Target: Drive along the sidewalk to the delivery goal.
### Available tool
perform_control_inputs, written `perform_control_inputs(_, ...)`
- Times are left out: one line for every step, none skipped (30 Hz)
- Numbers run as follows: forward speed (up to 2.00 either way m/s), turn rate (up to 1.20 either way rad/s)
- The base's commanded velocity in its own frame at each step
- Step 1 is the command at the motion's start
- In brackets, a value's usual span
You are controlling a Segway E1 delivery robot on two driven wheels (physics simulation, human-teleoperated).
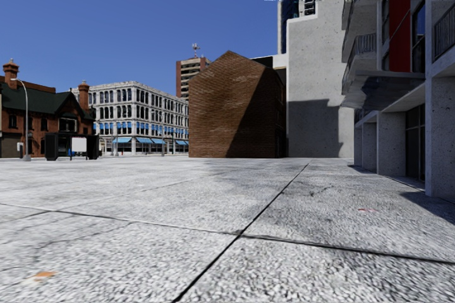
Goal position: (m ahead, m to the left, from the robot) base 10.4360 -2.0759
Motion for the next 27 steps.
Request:
perform_control_inputs(1.54, -0.36)
perform_control_inputs(1.54, -0.36)
perform_control_inputs(1.58, 0.0)
perform_control_inputs(1.62, 0.0)
perform_control_inputs(1.62, 0.0)
perform_control_inputs(1.65, 0.0)
perform_control_inputs(1.66, 0.0)
perform_control_inputs(1.66, 0.0)
perform_control_inputs(1.66, 0.0)
perform_control_inputs(1.66, 0.0)
perform_control_inputs(1.66, 0.0)
perform_control_inputs(1.66, 0.0)
perform_control_inputs(1.66, 0.0)
perform_control_inputs(1.66, 0.0)
perform_control_inputs(1.66, 0.0)
perform_control_inputs(1.66, 0.0)
perform_control_inputs(1.67, 0.0)
perform_control_inputs(1.69, 0.0)
perform_control_inputs(1.69, -0.05)
perform_control_inputs(1.69, -0.05)
perform_control_inputs(1.68, -0.22)
perform_control_inputs(1.67, -0.39)
perform_control_inputs(1.67, -0.39)
perform_control_inputs(1.66, -0.55)
perform_control_inputs(1.59, -0.59)
perform_control_inputs(1.56, -0.6)
perform_control_inputs(1.56, -0.6)
